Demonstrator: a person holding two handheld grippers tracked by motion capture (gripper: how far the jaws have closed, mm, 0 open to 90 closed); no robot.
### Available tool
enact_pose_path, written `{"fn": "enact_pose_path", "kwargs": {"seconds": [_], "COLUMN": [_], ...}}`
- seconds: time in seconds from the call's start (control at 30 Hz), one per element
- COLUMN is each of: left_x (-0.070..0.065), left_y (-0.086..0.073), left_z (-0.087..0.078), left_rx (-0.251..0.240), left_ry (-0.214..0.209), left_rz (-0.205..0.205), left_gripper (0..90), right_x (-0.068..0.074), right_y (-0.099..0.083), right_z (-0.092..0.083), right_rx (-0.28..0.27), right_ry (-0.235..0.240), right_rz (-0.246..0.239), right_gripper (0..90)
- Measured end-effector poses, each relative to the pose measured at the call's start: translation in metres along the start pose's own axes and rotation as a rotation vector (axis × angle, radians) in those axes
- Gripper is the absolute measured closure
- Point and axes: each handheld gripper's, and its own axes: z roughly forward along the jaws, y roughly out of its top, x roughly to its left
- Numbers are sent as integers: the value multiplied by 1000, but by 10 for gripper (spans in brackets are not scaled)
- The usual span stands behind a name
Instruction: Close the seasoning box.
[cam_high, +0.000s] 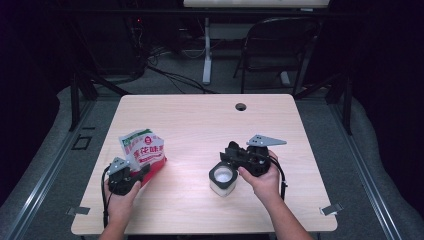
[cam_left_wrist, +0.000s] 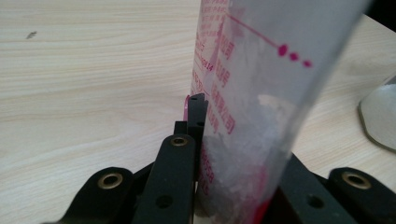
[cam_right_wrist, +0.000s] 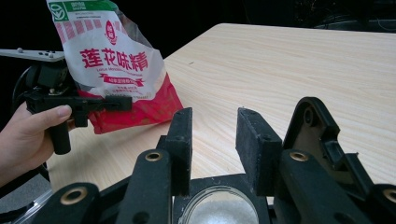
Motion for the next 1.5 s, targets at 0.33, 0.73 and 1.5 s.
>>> {"fn": "enact_pose_path", "kwargs": {"seconds": [0.33,0.73,1.5], "left_x": [13,24,22], "left_y": [-2,-3,-12], "left_z": [-8,-17,-19], "left_rx": [-26,-56,-80], "left_ry": [93,219,244], "left_rz": [-10,-3,13], "left_gripper": [845,850,789], "right_x": [0,-1,-1], "right_y": [0,0,-1], "right_z": [-1,-1,1], "right_rx": [0,8,9], "right_ry": [-5,-6,-5], "right_rz": [-1,-5,-5], "right_gripper": [667,667,663]}}
